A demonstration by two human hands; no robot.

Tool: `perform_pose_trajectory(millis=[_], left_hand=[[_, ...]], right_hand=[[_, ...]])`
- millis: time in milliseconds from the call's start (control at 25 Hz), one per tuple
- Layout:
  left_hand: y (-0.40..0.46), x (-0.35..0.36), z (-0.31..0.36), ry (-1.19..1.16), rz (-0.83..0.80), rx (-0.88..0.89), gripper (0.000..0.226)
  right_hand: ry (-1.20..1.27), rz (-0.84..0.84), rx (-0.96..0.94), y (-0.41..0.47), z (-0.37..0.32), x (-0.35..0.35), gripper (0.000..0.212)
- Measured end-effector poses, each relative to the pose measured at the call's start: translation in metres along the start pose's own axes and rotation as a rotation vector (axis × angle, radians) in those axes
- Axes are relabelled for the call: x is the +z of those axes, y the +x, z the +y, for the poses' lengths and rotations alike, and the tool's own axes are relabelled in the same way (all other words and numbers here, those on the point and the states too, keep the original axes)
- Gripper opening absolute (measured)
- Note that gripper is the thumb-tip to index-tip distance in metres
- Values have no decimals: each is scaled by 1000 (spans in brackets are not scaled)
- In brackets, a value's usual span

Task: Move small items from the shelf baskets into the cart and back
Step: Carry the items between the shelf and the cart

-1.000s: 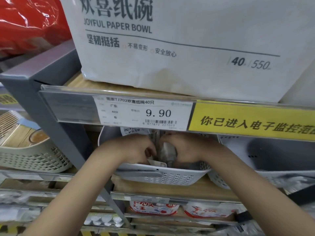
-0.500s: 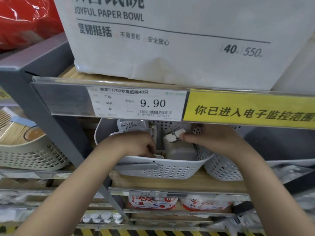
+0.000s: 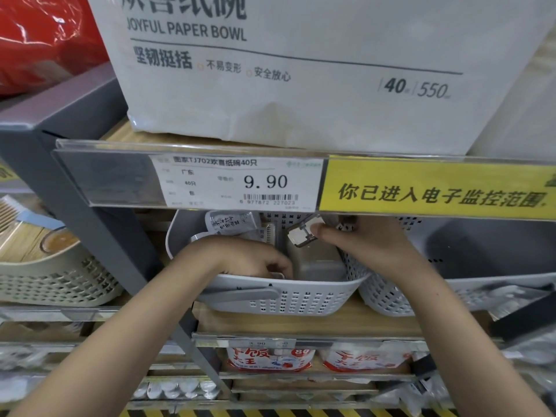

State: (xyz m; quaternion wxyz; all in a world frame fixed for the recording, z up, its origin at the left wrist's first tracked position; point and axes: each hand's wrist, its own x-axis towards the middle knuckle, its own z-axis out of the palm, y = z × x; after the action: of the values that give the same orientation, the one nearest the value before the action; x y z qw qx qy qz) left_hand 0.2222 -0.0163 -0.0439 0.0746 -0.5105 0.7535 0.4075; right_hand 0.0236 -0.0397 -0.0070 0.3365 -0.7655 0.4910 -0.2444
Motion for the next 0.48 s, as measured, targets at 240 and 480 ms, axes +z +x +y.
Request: perform_pose_trajectory(millis=[240,480], left_hand=[[-8,0,0,52,262,-84,19],[-17,-1,6,429,320,-355,40]], right_hand=[[-15,46,-72,2,7,1,33],[138,116,-84,3,9,5,9]])
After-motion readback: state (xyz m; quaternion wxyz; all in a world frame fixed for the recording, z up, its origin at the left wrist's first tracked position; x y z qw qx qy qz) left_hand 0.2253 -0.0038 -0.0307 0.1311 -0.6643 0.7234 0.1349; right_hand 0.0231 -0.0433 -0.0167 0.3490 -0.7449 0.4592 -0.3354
